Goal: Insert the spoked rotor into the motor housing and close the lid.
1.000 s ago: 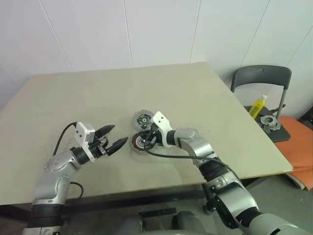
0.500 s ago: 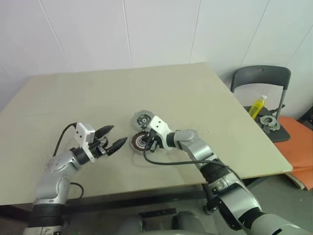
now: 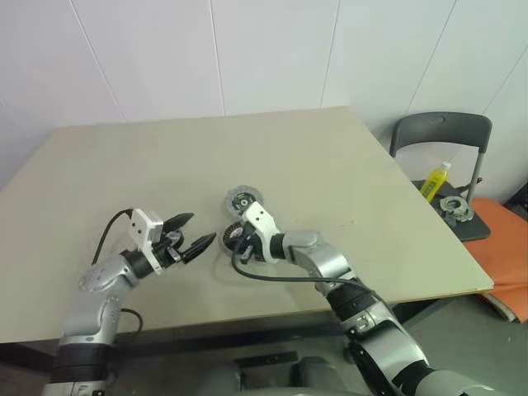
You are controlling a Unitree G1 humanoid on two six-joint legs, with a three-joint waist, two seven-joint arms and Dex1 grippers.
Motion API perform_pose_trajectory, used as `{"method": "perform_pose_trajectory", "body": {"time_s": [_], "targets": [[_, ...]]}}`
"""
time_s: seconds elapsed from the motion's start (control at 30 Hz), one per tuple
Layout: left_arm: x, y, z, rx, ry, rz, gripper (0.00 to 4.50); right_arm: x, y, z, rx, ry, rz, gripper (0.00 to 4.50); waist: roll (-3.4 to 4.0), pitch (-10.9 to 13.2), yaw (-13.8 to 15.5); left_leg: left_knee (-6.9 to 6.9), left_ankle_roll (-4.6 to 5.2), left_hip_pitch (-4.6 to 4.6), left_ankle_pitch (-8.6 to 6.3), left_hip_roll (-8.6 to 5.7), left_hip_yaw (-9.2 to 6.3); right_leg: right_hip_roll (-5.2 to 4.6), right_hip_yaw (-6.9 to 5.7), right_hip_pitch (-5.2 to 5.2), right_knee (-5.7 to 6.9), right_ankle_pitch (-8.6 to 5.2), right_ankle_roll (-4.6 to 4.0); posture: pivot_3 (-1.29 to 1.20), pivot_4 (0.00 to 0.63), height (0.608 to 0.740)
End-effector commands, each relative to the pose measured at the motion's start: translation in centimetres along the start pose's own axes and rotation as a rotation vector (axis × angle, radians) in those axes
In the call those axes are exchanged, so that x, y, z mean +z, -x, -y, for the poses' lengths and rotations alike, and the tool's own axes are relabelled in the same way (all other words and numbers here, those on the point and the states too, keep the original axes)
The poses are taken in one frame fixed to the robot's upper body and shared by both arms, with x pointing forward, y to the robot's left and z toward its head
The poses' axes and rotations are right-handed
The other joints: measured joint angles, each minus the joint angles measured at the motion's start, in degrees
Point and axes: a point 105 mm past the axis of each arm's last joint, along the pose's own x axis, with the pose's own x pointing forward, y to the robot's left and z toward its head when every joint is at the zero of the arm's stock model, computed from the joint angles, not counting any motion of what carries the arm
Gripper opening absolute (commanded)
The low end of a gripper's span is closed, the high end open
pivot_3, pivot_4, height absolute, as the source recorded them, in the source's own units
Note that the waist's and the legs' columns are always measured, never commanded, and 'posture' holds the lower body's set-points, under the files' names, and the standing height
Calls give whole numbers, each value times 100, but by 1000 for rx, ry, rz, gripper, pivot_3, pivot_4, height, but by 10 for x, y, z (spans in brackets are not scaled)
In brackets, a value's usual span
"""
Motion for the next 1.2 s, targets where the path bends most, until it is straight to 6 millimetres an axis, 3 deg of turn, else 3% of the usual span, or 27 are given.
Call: {"method": "perform_pose_trajectory", "body": {"time_s": [0.03,0.2,0.33,0.43,0.6,0.8,0.97,1.2], "targets": [[10,-3,-2,-3,-38,29,4500,8,0,7,-55,69,20,14,0,0,-5,0,0,0,0,0,0,0,0,0,0,0,0,0,0,740],[10,-3,-1,-4,-41,27,4500,2,1,11,-68,120,-8,14,1,0,-10,0,-1,3,1,1,-1,7,0,0,1,5,-8,0,0,740],[10,-3,-1,-6,-44,23,4500,-10,8,26,-104,228,-97,14,4,3,-2,0,-3,16,2,2,-1,8,0,13,1,7,-10,0,0,740],[10,-4,-1,-8,-44,23,4500,-6,19,48,-168,247,-109,14,13,8,19,1,-8,56,-1,4,-2,5,-3,58,-1,5,-9,0,0,740],[8,-6,1,-14,-41,22,4500,2,34,69,-219,230,-94,14,19,12,22,6,-24,43,-10,6,6,-20,-24,69,-18,4,-9,0,0,740],[7,-7,2,-20,-42,17,4500,28,35,58,-120,46,43,14,17,11,-49,1,-5,29,4,6,2,-13,-17,53,-9,4,-8,0,0,740],[7,-8,0,-19,-46,17,4500,32,31,54,-112,49,51,14,16,9,-43,-29,-6,-42,5,15,2,6,-7,-41,-4,21,-9,0,0,740],[7,-9,0,-19,-49,16,4500,39,27,48,-95,-3,99,14,18,11,-23,-11,-6,-38,4,7,7,-2,-4,-22,-9,13,-19,0,0,740]]}}
